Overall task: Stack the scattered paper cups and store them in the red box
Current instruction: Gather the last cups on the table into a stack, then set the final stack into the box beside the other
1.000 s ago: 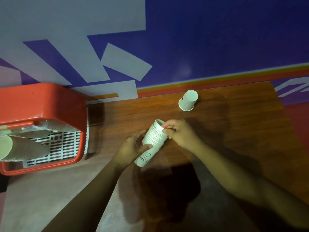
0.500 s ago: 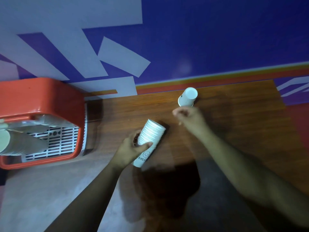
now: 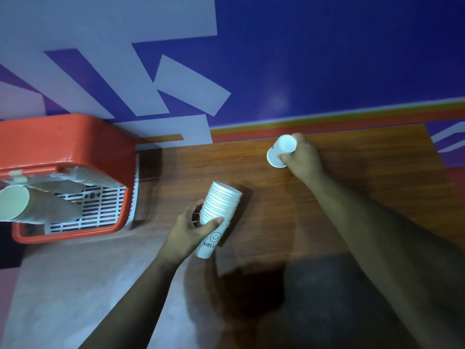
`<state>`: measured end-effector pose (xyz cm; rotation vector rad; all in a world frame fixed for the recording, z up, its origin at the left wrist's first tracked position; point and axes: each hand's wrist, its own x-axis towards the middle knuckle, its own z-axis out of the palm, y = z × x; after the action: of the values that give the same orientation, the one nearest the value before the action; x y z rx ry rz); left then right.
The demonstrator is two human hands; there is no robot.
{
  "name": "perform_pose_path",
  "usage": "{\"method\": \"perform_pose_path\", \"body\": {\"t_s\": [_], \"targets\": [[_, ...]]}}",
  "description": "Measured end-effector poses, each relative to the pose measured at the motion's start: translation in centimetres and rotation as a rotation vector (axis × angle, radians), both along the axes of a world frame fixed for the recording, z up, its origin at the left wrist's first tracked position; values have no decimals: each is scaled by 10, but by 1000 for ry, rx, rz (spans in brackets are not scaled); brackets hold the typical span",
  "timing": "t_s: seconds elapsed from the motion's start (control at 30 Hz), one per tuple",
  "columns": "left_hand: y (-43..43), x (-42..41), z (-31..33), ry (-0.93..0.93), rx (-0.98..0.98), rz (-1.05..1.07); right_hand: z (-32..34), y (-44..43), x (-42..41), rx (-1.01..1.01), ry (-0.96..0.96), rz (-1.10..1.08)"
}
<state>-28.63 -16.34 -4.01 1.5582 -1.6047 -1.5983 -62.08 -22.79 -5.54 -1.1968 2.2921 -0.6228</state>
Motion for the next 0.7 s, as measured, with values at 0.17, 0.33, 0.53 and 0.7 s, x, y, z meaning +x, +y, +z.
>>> {"method": "perform_pose_path", "body": {"t_s": [0.17,0.33,0.53,0.7], "targets": [[10,6,9,44,-5,43,30,28,34,-167,-600,-114],[27,12,39,89,-17,64,67,81,68,-93,-1161,-282],[56,27,83,63,-79,103,98,132,93,-55,-1302,-422],[76,54,114,0,-176,30,141,149,112,-71,-1155,-116]]}}
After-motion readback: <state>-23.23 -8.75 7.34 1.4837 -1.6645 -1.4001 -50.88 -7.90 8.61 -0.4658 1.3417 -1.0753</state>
